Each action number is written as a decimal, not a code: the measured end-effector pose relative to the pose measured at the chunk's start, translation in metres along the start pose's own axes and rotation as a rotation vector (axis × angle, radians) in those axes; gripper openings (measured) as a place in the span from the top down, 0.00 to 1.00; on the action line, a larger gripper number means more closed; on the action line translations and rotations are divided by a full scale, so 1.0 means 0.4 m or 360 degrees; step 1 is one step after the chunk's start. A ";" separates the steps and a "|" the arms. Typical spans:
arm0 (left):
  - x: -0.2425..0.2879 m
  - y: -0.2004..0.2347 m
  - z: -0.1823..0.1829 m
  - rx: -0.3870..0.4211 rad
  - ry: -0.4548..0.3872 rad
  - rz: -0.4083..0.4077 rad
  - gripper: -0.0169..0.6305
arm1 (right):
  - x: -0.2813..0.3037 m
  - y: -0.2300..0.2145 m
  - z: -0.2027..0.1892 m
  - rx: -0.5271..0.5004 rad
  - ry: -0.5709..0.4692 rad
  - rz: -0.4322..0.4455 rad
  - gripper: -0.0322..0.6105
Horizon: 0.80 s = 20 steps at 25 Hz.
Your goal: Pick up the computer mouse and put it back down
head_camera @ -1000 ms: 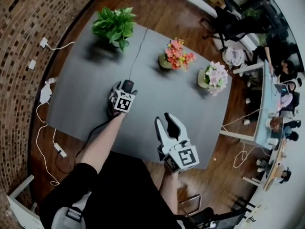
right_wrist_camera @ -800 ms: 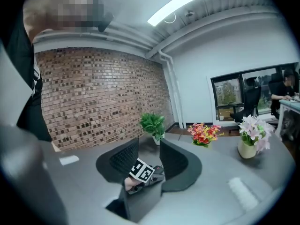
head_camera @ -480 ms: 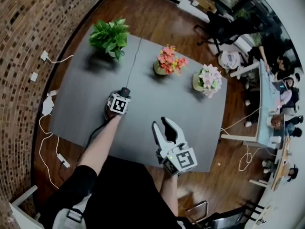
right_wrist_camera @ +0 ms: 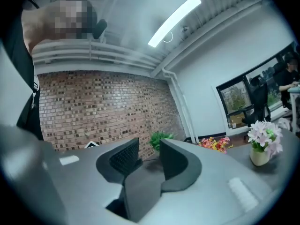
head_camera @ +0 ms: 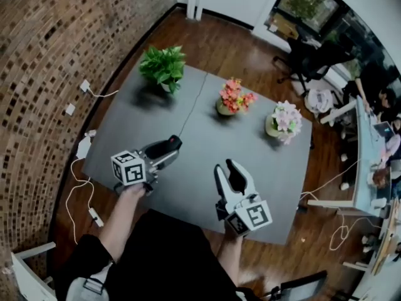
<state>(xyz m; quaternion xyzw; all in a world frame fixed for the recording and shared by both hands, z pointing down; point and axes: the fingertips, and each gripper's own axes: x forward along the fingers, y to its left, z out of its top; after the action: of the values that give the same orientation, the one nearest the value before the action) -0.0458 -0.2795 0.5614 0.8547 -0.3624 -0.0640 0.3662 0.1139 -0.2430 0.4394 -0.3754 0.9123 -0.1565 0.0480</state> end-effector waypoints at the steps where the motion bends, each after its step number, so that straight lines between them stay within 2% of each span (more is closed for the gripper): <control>1: -0.037 -0.042 0.011 -0.0027 -0.0060 -0.0057 0.54 | -0.008 0.002 0.005 0.0015 -0.0024 0.0028 0.77; 4: -0.142 -0.142 0.052 -0.0078 -0.0235 -0.0119 0.54 | -0.027 0.005 0.013 0.0069 -0.0086 0.0112 0.77; 8: -0.266 -0.254 0.094 -0.0008 -0.0401 -0.0081 0.54 | -0.035 0.038 0.012 0.0116 -0.0139 0.0217 0.77; 11: -0.341 -0.319 0.118 0.0008 -0.0489 -0.0112 0.54 | -0.035 0.082 0.012 0.0125 -0.0167 0.0281 0.77; 15: -0.423 -0.380 0.140 -0.0028 -0.0596 -0.0238 0.54 | -0.040 0.152 0.022 0.0096 -0.0201 0.0322 0.77; 20: -0.522 -0.442 0.149 -0.0045 -0.0642 -0.0436 0.54 | -0.056 0.262 0.031 0.0008 -0.0248 0.0305 0.77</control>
<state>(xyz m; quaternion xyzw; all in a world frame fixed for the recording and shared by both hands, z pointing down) -0.1192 -0.0919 0.3669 0.8606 -0.3081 -0.2874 0.2861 0.0622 -0.1602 0.3934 -0.2974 0.9371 -0.1239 0.1346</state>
